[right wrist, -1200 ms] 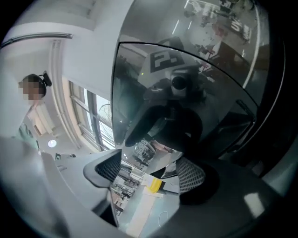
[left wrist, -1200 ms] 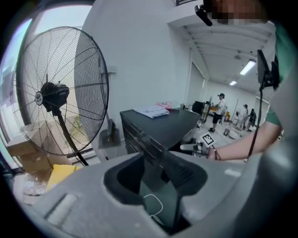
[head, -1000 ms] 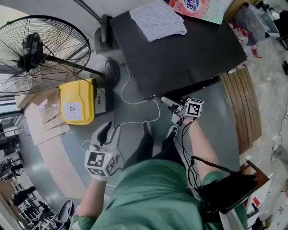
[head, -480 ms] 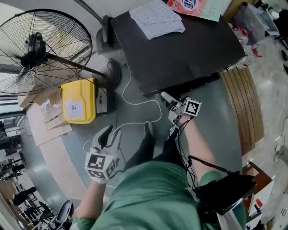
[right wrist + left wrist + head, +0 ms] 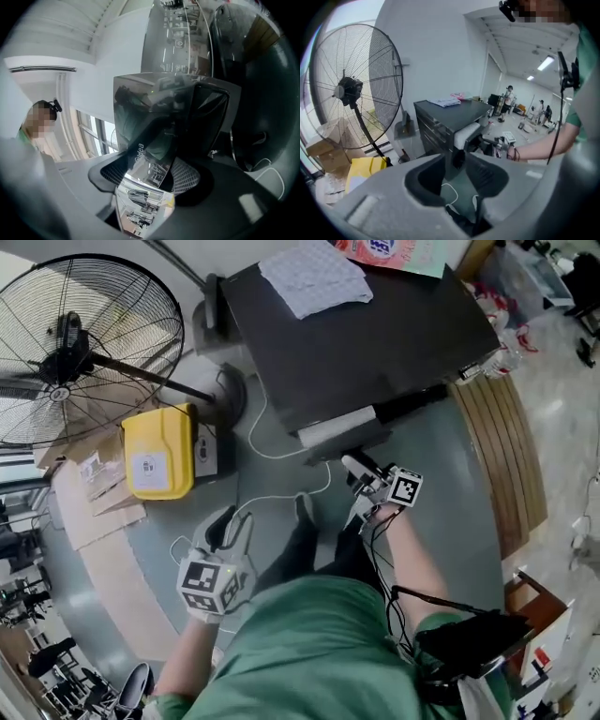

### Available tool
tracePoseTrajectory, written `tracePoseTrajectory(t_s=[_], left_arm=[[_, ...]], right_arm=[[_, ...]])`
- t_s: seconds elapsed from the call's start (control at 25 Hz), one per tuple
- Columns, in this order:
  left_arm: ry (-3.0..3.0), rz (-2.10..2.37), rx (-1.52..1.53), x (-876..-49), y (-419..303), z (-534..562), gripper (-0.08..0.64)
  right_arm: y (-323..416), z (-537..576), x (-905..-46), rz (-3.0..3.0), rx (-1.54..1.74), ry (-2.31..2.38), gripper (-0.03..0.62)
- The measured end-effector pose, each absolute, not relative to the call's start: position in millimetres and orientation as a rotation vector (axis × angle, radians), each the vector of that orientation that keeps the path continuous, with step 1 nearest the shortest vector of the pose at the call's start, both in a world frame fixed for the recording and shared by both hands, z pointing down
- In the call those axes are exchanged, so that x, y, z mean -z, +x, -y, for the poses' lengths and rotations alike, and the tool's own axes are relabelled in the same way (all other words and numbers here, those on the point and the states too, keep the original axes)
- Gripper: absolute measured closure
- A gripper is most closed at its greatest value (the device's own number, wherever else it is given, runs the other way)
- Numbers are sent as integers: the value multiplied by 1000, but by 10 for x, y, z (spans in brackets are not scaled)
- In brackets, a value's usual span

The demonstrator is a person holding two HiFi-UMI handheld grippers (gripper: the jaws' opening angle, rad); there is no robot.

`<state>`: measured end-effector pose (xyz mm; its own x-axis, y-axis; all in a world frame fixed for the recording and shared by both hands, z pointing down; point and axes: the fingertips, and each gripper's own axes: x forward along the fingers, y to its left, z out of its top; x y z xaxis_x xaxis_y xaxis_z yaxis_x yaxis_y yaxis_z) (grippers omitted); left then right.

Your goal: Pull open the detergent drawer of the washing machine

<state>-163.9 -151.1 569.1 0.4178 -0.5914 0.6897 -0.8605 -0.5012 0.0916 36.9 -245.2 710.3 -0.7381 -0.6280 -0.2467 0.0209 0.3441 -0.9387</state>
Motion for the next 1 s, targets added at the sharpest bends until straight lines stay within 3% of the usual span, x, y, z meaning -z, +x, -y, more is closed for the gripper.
tracePoseTrajectory(t_s=[0.36,1.0], left_arm=[[2395,1078,-843,-5562,-1047,1724,430],[2461,948,-836,-5535,-672,1792,430]], right_arm=[[585,1851,-7111,-1964,1463,-566,316],[848,1271,-7285,-1973,1548,-748,307]])
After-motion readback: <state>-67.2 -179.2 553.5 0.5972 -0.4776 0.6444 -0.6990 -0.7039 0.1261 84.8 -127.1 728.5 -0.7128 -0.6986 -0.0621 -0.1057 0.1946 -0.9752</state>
